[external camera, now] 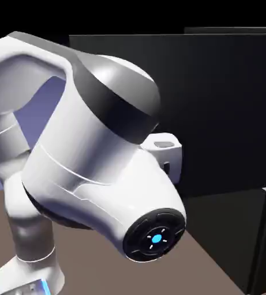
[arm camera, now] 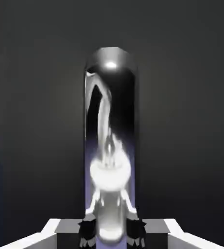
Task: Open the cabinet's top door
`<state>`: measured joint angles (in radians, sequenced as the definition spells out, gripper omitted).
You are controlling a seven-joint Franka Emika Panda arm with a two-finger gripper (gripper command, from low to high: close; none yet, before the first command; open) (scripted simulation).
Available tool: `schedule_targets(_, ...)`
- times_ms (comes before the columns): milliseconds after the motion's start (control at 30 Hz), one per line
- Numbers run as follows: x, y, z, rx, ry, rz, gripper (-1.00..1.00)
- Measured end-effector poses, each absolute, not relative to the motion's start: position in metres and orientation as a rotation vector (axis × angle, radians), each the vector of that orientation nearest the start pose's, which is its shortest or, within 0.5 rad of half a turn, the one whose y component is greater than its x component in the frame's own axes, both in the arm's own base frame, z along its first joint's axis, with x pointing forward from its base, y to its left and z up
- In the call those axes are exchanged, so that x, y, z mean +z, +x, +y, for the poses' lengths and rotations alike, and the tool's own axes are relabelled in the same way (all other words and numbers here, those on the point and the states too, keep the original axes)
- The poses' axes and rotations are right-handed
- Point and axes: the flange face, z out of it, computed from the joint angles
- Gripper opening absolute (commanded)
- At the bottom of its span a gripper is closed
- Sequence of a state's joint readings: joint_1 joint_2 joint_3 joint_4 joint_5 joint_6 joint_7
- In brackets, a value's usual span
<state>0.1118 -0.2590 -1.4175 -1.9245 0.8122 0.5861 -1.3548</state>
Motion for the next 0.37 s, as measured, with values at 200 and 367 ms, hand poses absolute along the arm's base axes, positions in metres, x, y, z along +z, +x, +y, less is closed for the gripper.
schedule_targets(200, 0.556, 0.148, -0.384, -0.707, -1.527, -0.527, -1.00)
schedule_targets(367, 0.555, 0.153, -0.402, -0.671, -1.510, -0.560, -1.00)
